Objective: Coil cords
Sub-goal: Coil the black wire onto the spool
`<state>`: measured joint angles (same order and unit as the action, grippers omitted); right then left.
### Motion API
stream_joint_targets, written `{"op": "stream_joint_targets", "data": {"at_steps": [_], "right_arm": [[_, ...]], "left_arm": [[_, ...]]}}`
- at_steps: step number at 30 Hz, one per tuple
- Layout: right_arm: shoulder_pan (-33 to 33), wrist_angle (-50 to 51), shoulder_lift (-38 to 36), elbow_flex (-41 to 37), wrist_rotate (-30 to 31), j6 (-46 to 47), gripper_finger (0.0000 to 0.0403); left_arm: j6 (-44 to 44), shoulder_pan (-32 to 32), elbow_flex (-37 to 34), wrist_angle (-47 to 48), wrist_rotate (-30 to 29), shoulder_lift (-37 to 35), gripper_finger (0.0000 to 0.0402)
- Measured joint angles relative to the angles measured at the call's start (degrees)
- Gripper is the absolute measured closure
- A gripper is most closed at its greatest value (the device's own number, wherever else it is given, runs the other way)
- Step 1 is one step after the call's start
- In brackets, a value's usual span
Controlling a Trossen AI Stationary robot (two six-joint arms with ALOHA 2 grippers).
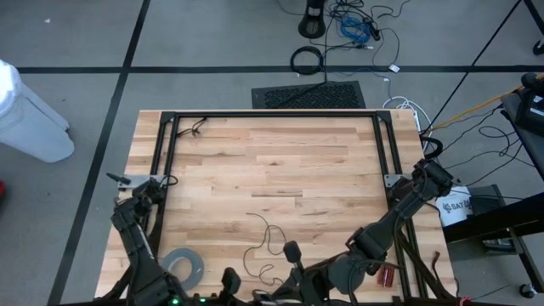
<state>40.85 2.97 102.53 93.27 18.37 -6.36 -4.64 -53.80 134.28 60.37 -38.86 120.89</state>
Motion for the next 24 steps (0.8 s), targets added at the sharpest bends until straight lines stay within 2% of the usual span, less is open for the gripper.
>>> {"op": "stream_joint_targets", "data": {"at_steps": [9, 17, 24], "right_arm": [[0.89, 0.39, -0.01, -0.02, 0.13, 1.03, 0.0403], [0.89, 3.14, -0.01, -0.02, -0.02, 3.29, 0.0403], [0.84, 8.31, 0.01, -0.02, 0.13, 5.3, 0.0403]], "left_arm": [[-7.1, -2.53, 0.0, 6.42, -9.1, -0.78, 0.0401], [-6.8, -2.61, 0.0, 6.73, -15.54, -0.78, 0.0401], [-3.52, -2.58, 0.01, 6.17, -16.93, -0.78, 0.0401]]}}
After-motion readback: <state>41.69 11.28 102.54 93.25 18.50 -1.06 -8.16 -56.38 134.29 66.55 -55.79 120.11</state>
